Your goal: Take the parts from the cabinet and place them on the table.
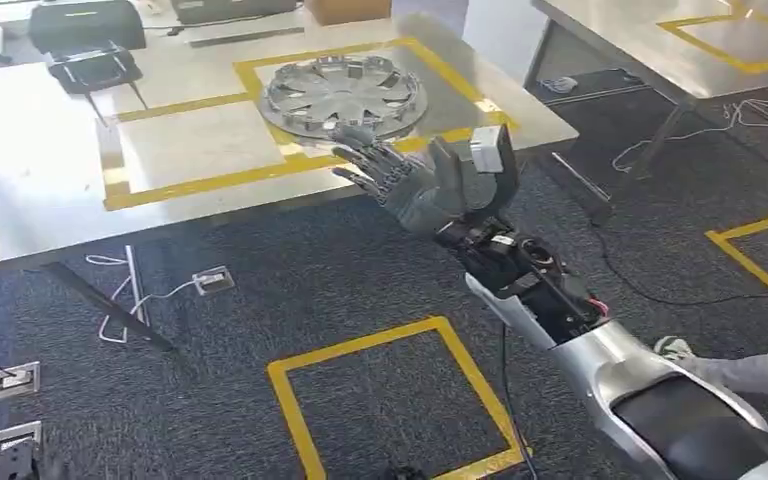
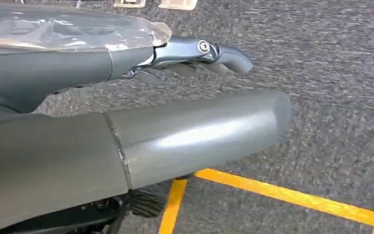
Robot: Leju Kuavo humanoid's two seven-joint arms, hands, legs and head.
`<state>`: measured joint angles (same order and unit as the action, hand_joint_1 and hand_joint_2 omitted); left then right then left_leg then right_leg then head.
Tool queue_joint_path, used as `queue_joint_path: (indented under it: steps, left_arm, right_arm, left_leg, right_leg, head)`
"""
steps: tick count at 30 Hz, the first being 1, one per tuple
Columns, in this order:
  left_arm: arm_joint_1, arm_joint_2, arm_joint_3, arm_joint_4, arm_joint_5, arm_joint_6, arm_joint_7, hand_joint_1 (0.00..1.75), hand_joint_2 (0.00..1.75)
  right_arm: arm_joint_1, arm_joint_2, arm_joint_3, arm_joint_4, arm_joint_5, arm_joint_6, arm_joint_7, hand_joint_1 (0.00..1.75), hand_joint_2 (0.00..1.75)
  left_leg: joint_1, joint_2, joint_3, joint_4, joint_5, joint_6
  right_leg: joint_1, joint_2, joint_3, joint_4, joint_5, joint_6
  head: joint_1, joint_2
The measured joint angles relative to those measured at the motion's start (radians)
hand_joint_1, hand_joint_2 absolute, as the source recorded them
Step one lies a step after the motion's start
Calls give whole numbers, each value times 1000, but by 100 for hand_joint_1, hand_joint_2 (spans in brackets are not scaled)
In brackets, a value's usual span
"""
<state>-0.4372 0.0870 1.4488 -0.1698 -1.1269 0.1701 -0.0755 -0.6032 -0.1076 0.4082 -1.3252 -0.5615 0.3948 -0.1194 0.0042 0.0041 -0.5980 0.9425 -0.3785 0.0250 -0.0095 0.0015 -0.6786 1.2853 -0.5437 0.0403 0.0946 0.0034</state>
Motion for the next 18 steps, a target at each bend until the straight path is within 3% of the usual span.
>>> queue_joint_path:
  steps: [1,2,3,4,5,8,9,10,11,12,13,14,15,16,17,18]
  left_arm:
    - [2,1,0,0,1,0,0,0,0]
    - [3,2,0,0,2,0,0,0,0]
    - [4,2,0,0,2,0,0,0,0]
    - [3,2,0,0,2,0,0,0,0]
    - [2,4,0,0,2,0,0,0,0]
    - [4,5,3,0,3,0,0,0,0]
    - [5,8,5,0,4,0,0,0,0]
    - [6,10,8,0,5,0,0,0,0]
    - [7,12,9,0,5,0,0,0,0]
    - [7,16,10,0,6,0,0,0,0]
    - [7,16,10,0,6,0,0,0,0]
    - [7,16,11,0,6,-1,0,0,0]
    - [8,16,11,0,6,-2,0,0,0]
    - [9,17,12,0,7,-2,0,0,0]
    - [9,18,13,0,8,-2,0,0,0]
    - [8,19,14,0,8,-3,0,0,0]
  right_arm:
    - [0,0,-1,0,0,0,0,0,0]
    - [-1,0,-2,0,1,0,0,0,0]
    - [-2,0,-3,0,1,0,0,0,0]
    - [-4,-1,-6,0,1,0,-1,0,0]
    - [-5,0,-7,-1,1,0,-3,0,0]
    - [-5,-1,-7,0,3,1,-8,0,0]
    - [-4,0,-6,1,4,2,-8,0,0]
    - [-5,0,-7,1,5,3,-9,0,0]
    - [-5,-1,-9,1,5,3,-10,0,0]
    - [-4,-1,-9,1,6,3,-11,0,0]
    - [-3,-1,-8,1,7,5,-11,0,0]
    - [-2,-1,-8,1,7,5,-10,0,0]
    - [0,-1,-8,2,7,5,-11,0,0]
    - [0,-1,-8,2,7,5,-10,0,0]
    - [0,-1,-8,2,7,6,-10,0,0]
    - [0,-1,-9,2,6,7,-10,0,0]
  left_leg:
    - [-1,-1,-10,1,7,-2]
    - [-2,-2,-18,3,15,-5]
    - [-3,-2,-22,4,21,-7]
    - [-7,-2,-28,4,28,-13]
    - [-6,-2,-29,3,38,-19]
    - [-5,-3,-30,-9,66,-35]
    - [-2,-3,-37,-1,46,-40]
    - [-1,-4,-61,40,-16,-46]
    - [3,-5,-90,117,-91,-51]
    - [5,-4,-117,207,-152,-56]
    - [6,-4,-138,291,-188,-60]
    - [7,-4,-145,346,-186,-63]
    - [9,-4,-135,363,-149,-65]
    - [10,-4,-108,345,-102,-66]
    - [11,-4,-70,300,-64,-66]
    - [12,-4,8,201,-49,-65]
  right_leg:
    - [0,0,43,-53,38,-4]
    - [1,0,105,-144,76,-10]
    - [4,2,171,-246,92,-19]
    - [8,2,210,-314,62,-25]
    - [10,2,230,-355,57,-23]
    - [13,0,216,-356,80,-34]
    - [0,-9,208,-363,95,-41]
    - [1,-9,191,-362,108,-49]
    - [1,-9,173,-362,122,-55]
    - [1,-9,153,-362,136,-55]
    - [1,-8,133,-361,150,-55]
    - [1,-8,115,-360,163,-54]
    - [1,-8,97,-358,176,-52]
    - [1,-9,78,-355,187,-49]
    - [0,-9,62,-352,197,-46]
    - [0,-9,48,-348,209,-40]
  head:
    - [2,0]
    - [4,0]
    - [5,0]
    - [5,0]
    - [3,0]
    - [3,0]
    - [1,0]
    - [-6,0]
    - [-14,0]
    - [-15,0]
    - [-17,0]
    - [-19,0]
    - [-19,0]
    - [-18,0]
    - [-19,0]
    - [-19,0]
